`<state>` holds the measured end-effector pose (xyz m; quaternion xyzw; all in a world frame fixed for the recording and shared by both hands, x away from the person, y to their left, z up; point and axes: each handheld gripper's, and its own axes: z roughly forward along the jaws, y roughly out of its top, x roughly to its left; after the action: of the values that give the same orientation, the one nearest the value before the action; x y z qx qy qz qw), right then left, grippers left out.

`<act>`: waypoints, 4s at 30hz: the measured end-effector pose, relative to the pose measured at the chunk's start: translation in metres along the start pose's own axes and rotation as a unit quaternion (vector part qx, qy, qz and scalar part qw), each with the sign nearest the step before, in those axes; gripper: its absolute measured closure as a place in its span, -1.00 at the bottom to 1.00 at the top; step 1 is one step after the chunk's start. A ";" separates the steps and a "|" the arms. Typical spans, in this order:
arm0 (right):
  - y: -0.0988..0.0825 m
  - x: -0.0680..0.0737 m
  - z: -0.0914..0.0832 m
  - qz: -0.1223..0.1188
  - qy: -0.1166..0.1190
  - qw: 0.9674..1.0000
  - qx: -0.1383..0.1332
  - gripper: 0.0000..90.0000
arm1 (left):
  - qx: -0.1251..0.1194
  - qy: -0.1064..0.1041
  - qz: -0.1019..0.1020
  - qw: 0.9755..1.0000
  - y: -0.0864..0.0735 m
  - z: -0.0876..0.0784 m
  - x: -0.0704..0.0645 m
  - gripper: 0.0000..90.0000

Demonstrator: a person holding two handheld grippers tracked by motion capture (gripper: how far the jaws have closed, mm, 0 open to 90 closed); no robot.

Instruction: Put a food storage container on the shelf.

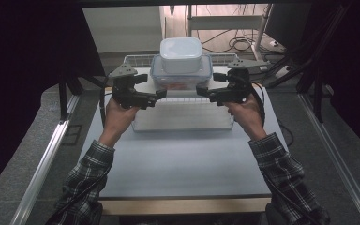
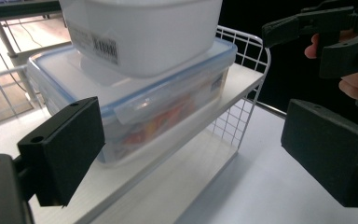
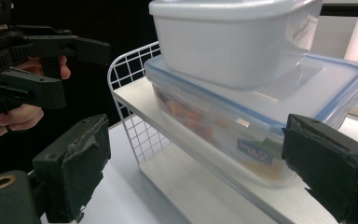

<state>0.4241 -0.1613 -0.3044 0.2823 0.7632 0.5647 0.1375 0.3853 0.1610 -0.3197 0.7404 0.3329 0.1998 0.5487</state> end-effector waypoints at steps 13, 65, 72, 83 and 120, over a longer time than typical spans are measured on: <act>-0.014 0.003 -0.007 0.001 0.001 1.000 0.004 -0.89 | -0.001 -0.015 0.012 1.000 -0.014 -0.003 -0.010 -0.90; -0.079 0.029 -0.013 -0.039 -0.016 0.998 0.042 -1.00 | 0.031 -0.012 -0.003 0.999 -0.101 -0.012 -0.034 -0.89; -0.085 0.033 -0.021 -0.038 -0.021 0.998 0.045 -1.00 | 0.045 0.002 0.004 0.999 -0.108 -0.015 -0.039 -0.92; -0.105 0.030 -0.028 -0.033 -0.025 0.997 0.064 -1.00 | 0.062 0.022 0.001 0.998 -0.123 -0.021 -0.041 -0.94; -0.151 0.032 -0.038 -0.017 -0.031 0.996 0.084 -1.00 | 0.090 0.030 -0.021 0.995 -0.168 -0.027 -0.039 -0.95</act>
<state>0.3370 -0.2032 -0.4303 0.2973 0.8082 0.4867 0.1468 0.2941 0.1807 -0.4670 0.7731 0.3817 0.1794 0.4737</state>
